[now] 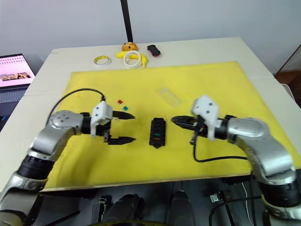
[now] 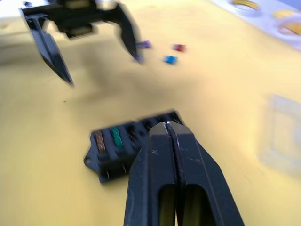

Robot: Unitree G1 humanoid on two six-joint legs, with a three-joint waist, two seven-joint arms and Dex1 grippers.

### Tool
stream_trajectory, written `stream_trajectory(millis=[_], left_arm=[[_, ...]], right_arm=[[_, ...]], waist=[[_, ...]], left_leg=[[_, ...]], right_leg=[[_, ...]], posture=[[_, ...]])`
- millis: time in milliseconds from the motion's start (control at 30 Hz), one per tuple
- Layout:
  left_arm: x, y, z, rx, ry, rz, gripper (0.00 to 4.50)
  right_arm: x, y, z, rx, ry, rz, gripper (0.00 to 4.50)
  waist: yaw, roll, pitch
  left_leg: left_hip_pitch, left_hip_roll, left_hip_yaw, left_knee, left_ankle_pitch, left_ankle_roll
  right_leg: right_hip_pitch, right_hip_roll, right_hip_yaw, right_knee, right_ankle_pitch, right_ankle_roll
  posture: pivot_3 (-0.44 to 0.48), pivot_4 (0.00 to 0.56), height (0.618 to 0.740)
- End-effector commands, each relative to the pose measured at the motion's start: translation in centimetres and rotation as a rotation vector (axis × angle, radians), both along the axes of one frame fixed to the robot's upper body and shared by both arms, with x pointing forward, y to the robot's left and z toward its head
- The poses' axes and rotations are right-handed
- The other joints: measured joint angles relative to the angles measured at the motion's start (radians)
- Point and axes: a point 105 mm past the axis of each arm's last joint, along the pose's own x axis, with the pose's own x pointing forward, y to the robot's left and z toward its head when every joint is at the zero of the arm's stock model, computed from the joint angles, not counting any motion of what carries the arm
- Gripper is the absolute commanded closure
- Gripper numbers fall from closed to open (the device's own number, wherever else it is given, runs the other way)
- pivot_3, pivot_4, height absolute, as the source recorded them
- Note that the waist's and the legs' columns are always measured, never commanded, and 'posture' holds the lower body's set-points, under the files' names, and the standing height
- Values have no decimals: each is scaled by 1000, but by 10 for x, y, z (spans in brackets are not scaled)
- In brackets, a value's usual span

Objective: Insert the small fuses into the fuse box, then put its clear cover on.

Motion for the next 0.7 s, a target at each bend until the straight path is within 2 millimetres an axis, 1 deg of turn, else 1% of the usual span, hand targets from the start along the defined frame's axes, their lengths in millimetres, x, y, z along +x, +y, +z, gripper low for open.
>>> stream_trajectory(millis=[33,100,167,200,233,267,333,367,433,533,633,667,700], left_arm=[[2,38,20,-45,-26,188,0],[-2,75,19,-61,22,331,0],[-6,112,18,-80,75,479,0],[-9,127,18,-84,95,538,0],[-12,143,16,-89,121,596,0],[-15,155,15,-96,146,642,0],[-20,170,15,-134,210,701,0],[-21,172,16,-156,237,717,0],[-21,171,13,-186,295,730,0],[-16,158,14,-273,402,707,0],[-2,147,21,-362,525,698,0],[4,140,23,-404,579,688,0],[7,135,25,-431,619,679,0]], right_arm=[[-8,-40,20,21,3,-127,2714],[-11,-74,23,-1,1,-244,1696],[-16,-104,24,-17,-3,-349,736],[-18,-115,24,-22,-2,-388,195],[-20,-125,24,-30,-5,-427,54],[-22,-134,23,-36,-8,-458,54],[-25,-143,24,-41,-18,-497,54],[-26,-145,24,-39,-21,-505,54],[-25,-139,24,-33,-27,-493,54],[-20,-116,24,0,-29,-422,54],[-10,-82,32,96,-33,-349,54],[-8,-67,35,124,-34,-301,54],[-7,-57,37,139,-34,-269,54]], waist=[[8,0,0],[11,0,0],[13,0,0],[14,0,0],[14,0,0],[14,0,0],[16,0,0],[16,1,0],[16,1,0],[14,1,0],[13,0,1],[14,0,0],[14,0,0]], left_leg=[[0,0,0,0,0,0],[1,0,1,0,0,0],[1,1,2,-1,0,0],[1,0,2,-1,0,0],[1,0,2,0,0,0],[1,1,2,0,0,0],[2,0,2,0,0,0],[2,0,2,0,0,0],[2,0,2,0,0,0],[2,1,2,0,0,0],[3,1,2,1,0,0],[2,1,2,1,0,0],[2,1,2,1,0,0]], right_leg=[[0,0,0,0,0,0],[0,0,0,0,0,0],[0,0,0,0,0,0],[0,0,0,0,0,0],[0,0,0,0,0,0],[1,0,0,0,0,0],[1,0,0,0,0,0],[2,0,0,0,0,0],[2,0,0,0,0,0],[2,0,0,0,0,0],[3,0,0,0,0,0],[2,0,0,0,0,0],[2,0,0,0,0,0]], posture=[[0,150,740],[0,150,740],[0,150,740],[0,150,740],[0,150,740],[0,150,740],[0,150,740],[0,150,740],[0,150,740],[0,150,740],[0,150,740],[0,150,740],[0,150,740]])
